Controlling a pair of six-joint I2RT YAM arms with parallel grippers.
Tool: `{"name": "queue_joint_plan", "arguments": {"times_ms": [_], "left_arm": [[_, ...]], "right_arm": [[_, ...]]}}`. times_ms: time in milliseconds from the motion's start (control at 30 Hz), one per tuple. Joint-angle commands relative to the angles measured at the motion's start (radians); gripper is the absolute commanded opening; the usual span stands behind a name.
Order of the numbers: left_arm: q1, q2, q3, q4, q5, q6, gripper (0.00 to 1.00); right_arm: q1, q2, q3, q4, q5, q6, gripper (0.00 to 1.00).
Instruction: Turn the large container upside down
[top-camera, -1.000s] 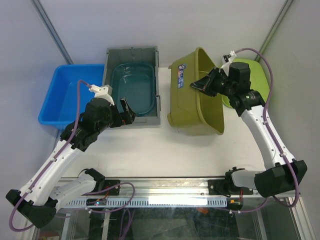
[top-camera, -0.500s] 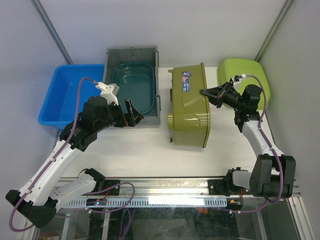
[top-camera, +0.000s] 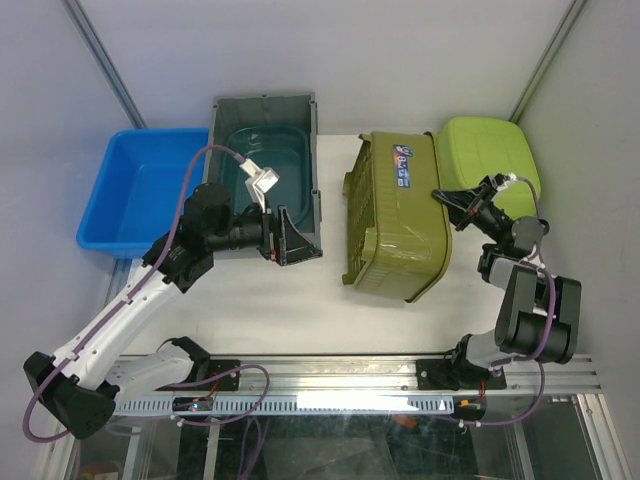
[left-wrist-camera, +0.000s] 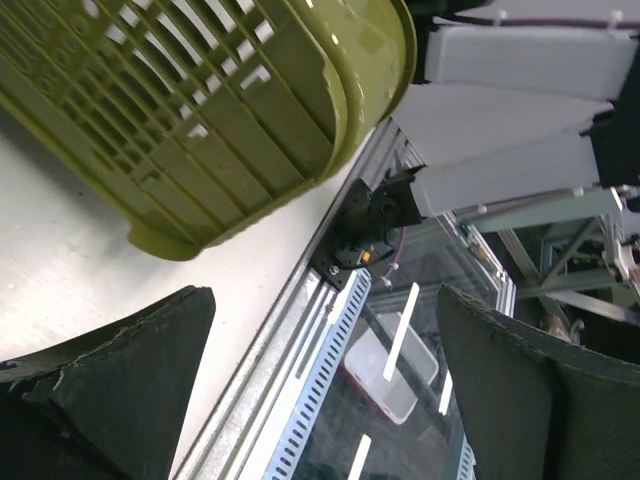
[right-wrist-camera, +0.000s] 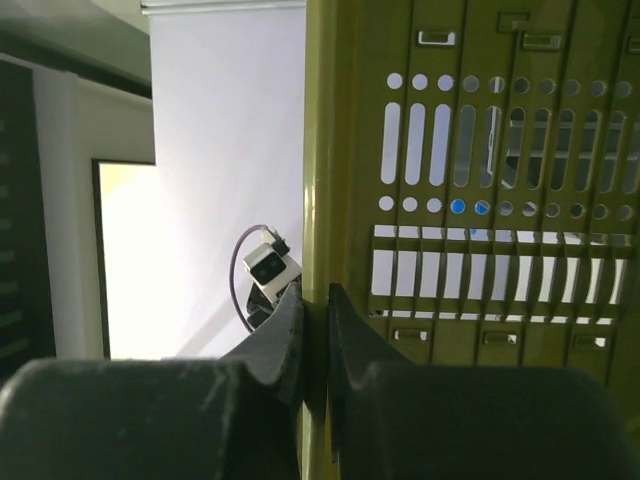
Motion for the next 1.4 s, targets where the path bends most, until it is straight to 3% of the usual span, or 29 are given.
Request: {"name": "queue_joint_plan", "arguments": {"times_ms": [0, 200, 467, 667, 733, 800, 833, 900, 933, 967, 1367], "left_arm": [[-0.061, 0.041, 0.036, 0.119, 0.079, -0.029, 0.99], [-0.147, 0.1, 0.017, 0.256, 0.06, -0.094, 0.99], [-0.17, 0.158, 0.019, 0.35, 0.033, -0.132, 0.99], [-0.17, 0.155, 0.006, 0.349, 0.01, -0.13, 0.99], [-0.17, 0.149, -0.004, 0.35, -0.002, -0.131, 0.99], [-0.171, 0.145, -0.013, 0.35, -0.018, -0.133, 0.99], [-0.17, 0.142, -0.017, 0.349, -0.024, -0.133, 0.99], [-0.171, 0.14, -0.025, 0.349, -0.037, -0.133, 0.99], [-0.17, 0.137, -0.028, 0.344, -0.045, -0.133, 0.99], [-0.17, 0.136, -0.034, 0.34, -0.052, -0.132, 0.99], [-0.17, 0.119, -0.056, 0.317, -0.089, -0.118, 0.99]], "right_arm": [[-0.054, 0.064, -0.032, 0.306, -0.089, 0.171, 0.0], [-0.156, 0.169, -0.047, 0.307, -0.132, 0.158, 0.02], [-0.235, 0.3, -0.025, 0.307, -0.119, 0.134, 0.32], [-0.235, 0.286, 0.011, 0.233, -0.124, 0.09, 0.52], [-0.235, 0.245, 0.026, 0.065, -0.128, -0.05, 0.58], [-0.234, 0.171, 0.064, -0.295, -0.124, -0.196, 0.6], [-0.23, 0.125, 0.109, -0.579, -0.105, -0.417, 0.63], [-0.219, 0.048, 0.312, -1.323, 0.076, -1.039, 0.73], [-0.189, 0.037, 0.418, -1.586, 0.212, -1.218, 0.78], [-0.168, 0.035, 0.489, -1.706, 0.326, -1.306, 0.8], [-0.033, 0.141, 0.638, -1.8, 0.484, -1.386, 0.83]]}}
